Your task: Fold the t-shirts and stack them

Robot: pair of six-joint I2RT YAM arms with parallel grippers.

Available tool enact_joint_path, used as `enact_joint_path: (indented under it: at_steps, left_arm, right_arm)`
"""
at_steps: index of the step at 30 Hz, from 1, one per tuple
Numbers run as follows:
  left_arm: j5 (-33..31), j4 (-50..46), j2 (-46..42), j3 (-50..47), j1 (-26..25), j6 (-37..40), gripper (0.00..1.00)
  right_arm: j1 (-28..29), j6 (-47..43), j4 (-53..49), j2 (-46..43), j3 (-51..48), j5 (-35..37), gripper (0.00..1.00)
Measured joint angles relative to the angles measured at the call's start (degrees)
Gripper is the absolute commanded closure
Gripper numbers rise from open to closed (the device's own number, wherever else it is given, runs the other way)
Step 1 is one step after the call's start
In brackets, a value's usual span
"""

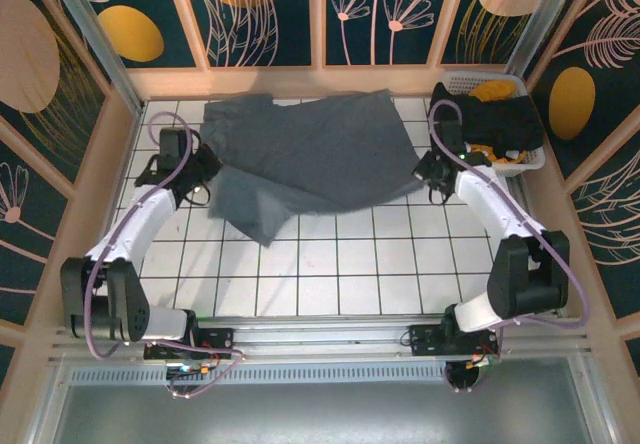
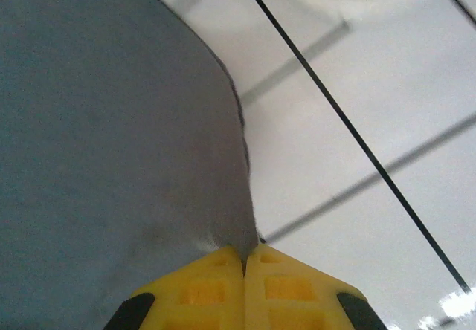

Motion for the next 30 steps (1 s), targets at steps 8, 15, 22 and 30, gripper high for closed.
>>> enact_joint_path:
  at_steps: [8,15,22,30]
  left_arm:
    - [-4.94,-1.46,-5.20,17.25,-0.02,-6.05,1.00]
    - [-12.87,-2.84,-11.96,31.63,-0.09,-8.76,1.00]
    - [-16.20,-3.37,-7.52,49.07,-0.15,-9.88,1.00]
    - [-13.57,-5.79,13.88,62.79,0.79,-10.91,1.00]
  right_arm:
    - [-0.07,-0.94,6.86,-6.05,14.95,1.16,1.00]
    - [-0.09,-1.07,9.97,-14.49,24.61,6.54,1.00]
    - [-1.53,-0.81,14.84,-12.41,34.36,5.53,1.00]
    - [-5.46,0.90,17.79,4.28,40.89,-2.08,1.00]
